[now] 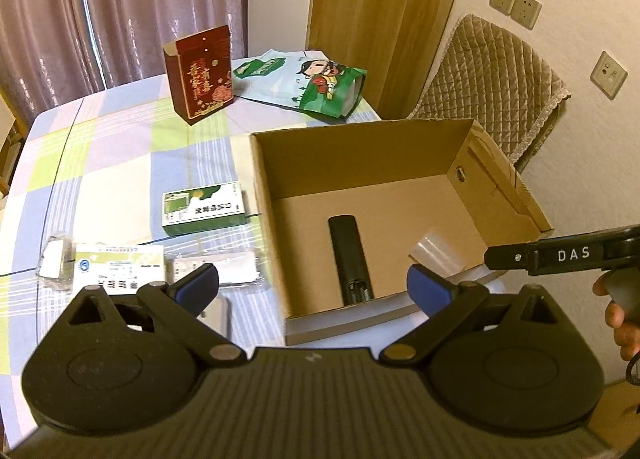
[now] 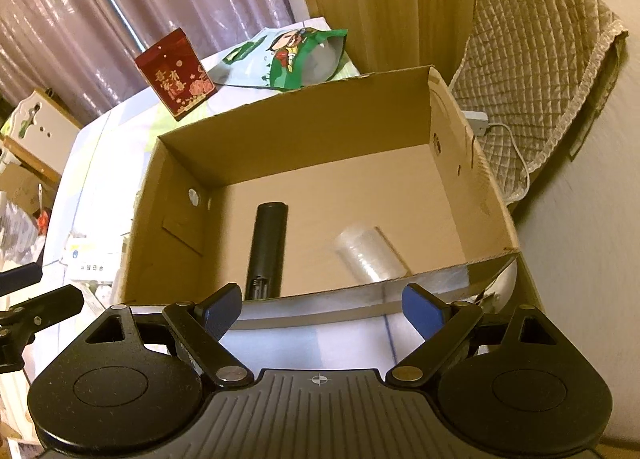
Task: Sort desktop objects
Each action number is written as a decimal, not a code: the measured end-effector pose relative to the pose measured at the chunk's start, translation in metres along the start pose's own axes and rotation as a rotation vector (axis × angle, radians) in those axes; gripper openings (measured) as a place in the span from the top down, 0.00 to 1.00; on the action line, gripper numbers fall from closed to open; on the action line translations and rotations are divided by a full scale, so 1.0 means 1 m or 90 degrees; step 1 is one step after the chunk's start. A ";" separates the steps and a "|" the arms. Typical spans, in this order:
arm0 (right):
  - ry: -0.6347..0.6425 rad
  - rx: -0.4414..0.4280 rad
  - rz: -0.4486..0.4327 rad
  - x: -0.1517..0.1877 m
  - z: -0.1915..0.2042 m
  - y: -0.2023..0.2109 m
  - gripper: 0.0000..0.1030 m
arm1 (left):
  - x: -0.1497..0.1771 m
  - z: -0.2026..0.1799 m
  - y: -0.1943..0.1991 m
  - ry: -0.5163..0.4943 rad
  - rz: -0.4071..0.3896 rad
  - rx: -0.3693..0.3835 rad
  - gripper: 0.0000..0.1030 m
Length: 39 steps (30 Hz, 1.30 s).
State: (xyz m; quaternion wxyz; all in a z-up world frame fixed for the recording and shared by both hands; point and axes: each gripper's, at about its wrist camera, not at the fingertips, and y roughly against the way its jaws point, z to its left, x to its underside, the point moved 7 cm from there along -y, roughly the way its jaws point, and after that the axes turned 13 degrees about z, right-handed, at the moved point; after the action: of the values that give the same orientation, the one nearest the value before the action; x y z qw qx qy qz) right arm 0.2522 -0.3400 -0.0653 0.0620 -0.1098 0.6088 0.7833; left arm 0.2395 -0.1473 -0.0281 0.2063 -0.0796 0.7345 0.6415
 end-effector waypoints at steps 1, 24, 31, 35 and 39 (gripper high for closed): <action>-0.004 -0.001 -0.003 0.002 0.003 0.000 0.13 | 0.001 0.004 0.001 -0.001 0.000 0.002 0.04; -0.019 -0.010 0.012 0.002 0.062 -0.037 0.13 | 0.108 0.214 -0.040 0.244 0.074 -0.038 0.04; -0.024 0.007 0.014 -0.007 0.061 -0.041 0.13 | 0.096 0.229 -0.068 0.283 0.062 -0.015 0.05; -0.027 0.017 0.005 -0.014 0.060 -0.040 0.13 | 0.091 0.238 -0.088 0.306 0.055 -0.016 0.05; -0.024 0.018 -0.009 -0.023 0.062 -0.037 0.13 | 0.090 0.248 -0.108 0.327 0.059 -0.022 0.10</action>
State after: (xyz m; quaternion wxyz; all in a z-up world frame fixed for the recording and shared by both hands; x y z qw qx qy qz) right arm 0.2765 -0.2699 -0.0796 0.0803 -0.0981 0.6178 0.7760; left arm 0.2493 0.0901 -0.1852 -0.0175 -0.2097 0.7547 0.6214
